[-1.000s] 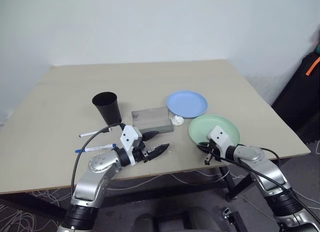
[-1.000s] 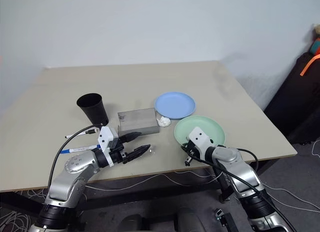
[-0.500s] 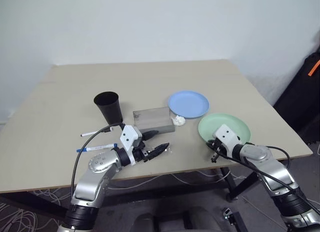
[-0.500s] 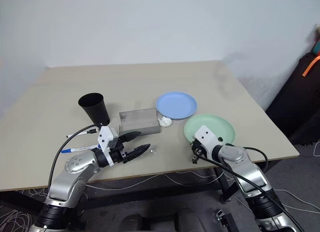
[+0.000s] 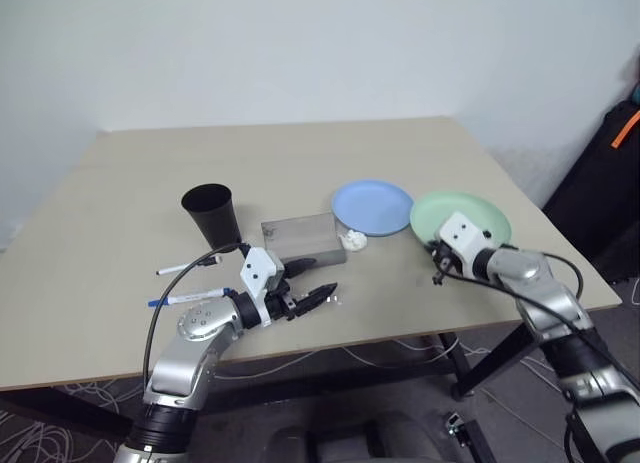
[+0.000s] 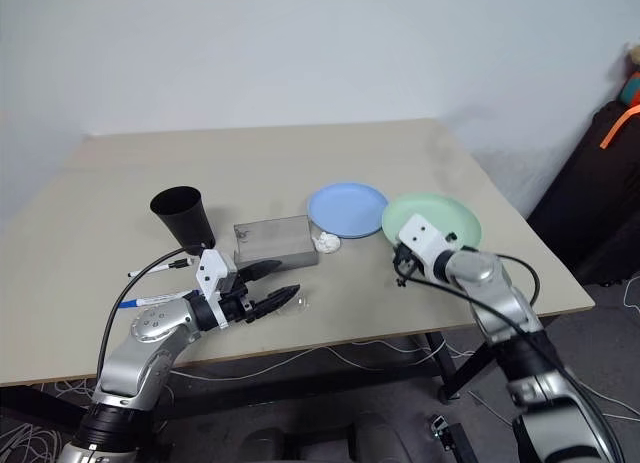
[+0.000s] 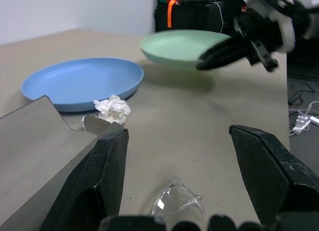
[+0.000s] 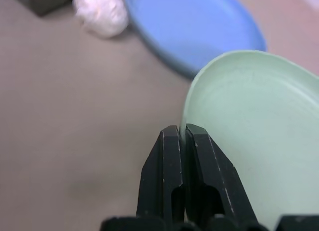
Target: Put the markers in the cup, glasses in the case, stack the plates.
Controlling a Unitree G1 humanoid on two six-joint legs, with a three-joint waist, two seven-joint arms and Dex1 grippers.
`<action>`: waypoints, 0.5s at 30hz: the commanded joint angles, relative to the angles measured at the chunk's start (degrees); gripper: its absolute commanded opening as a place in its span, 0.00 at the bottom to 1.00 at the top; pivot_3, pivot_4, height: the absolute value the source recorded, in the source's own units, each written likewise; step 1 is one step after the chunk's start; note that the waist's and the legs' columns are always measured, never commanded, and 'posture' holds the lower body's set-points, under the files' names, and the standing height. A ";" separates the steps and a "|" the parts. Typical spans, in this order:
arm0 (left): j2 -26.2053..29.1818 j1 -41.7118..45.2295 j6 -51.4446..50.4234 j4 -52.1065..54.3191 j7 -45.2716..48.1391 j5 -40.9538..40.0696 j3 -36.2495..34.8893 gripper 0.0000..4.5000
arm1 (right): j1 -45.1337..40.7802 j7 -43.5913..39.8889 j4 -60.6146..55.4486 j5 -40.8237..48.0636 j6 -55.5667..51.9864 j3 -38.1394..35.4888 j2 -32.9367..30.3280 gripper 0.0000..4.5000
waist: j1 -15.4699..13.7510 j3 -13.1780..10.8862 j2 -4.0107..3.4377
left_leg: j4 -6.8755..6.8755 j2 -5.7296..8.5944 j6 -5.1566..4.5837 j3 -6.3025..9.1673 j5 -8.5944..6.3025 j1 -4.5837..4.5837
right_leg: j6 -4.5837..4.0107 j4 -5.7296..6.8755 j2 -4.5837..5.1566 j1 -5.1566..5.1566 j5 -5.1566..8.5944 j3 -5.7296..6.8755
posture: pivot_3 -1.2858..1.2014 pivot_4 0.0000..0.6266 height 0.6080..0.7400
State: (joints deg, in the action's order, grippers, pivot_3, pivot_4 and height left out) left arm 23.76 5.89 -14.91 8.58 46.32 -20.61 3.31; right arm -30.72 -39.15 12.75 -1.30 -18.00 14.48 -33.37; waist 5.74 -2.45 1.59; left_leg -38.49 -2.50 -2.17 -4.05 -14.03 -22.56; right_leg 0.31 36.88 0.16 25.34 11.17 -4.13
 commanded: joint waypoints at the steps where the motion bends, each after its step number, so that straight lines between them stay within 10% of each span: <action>1: 0.11 1.74 1.33 0.42 0.02 0.23 -0.35 0.76 | -8.64 -4.77 9.08 -1.50 10.35 1.35 1.71 0.01 | 0.04 0.00 0.00 | 0.00 -0.01 0.00 0.00 0.00 0.02 | 0.00 0.00 -0.03 0.00 0.00 -0.01 | 0.52 0.00 1.00; 15: -0.21 -0.32 1.81 2.60 -2.58 0.59 -1.04 0.76 | -33.64 -6.83 53.27 -6.66 33.42 2.32 16.71 0.01 | 0.02 0.00 -0.07 | 0.08 -0.05 -0.01 -0.04 0.01 -0.02 | -0.03 -0.01 -0.06 0.02 -0.03 -0.12 | 0.52 0.00 1.00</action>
State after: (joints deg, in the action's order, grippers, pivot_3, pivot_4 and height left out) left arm 23.63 5.19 -14.10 8.58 44.28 -20.00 3.14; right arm -61.80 -46.77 64.62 -7.47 12.97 18.45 -16.64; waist 5.75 -2.45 1.52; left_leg -38.40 -2.55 -2.17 -4.08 -14.02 -22.58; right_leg 0.28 36.88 0.09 25.36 11.14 -4.25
